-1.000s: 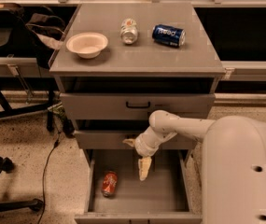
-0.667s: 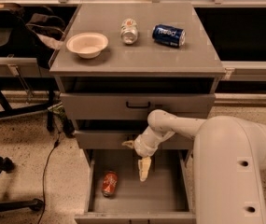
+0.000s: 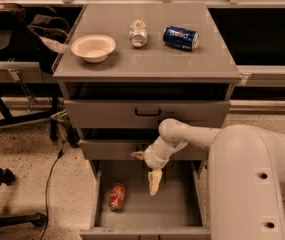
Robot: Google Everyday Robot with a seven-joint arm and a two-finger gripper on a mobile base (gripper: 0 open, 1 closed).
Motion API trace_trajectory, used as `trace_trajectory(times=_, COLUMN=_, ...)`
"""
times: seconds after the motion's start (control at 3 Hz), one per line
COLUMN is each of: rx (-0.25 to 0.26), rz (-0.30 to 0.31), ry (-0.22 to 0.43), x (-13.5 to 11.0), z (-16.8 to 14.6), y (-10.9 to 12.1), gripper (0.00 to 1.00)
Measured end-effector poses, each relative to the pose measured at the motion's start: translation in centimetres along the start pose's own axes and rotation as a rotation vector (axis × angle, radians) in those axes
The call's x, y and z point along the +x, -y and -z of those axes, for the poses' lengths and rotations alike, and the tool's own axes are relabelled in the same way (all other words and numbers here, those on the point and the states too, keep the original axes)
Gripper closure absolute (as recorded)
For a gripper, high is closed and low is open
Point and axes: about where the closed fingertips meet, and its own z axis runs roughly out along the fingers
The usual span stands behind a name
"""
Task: Pick coke can from bottom drawer and place on counter
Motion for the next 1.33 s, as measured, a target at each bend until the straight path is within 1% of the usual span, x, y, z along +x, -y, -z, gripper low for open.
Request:
trace_trajectory(times=0.33, rx=0.045, rz=-0.039, ry=-0.004, x=0.4, z=-0.6, y=-0.7, gripper=0.00)
trace_trajectory(times=0.67, rx=0.115, rz=-0.112, ry=-0.005, x=1.0, z=-1.6, y=-2.4, gripper=0.00)
trace_trajectory(times=1.0, rx=0.149, rz=-0.156, ry=0.005, x=1.4, z=-2.4, y=-3.7, gripper=0.00)
trace_trajectory(times=1.33, rx=0.140, rz=-0.134, ry=0.027, x=1.5, z=-3.4, y=-3.6, gripper=0.00)
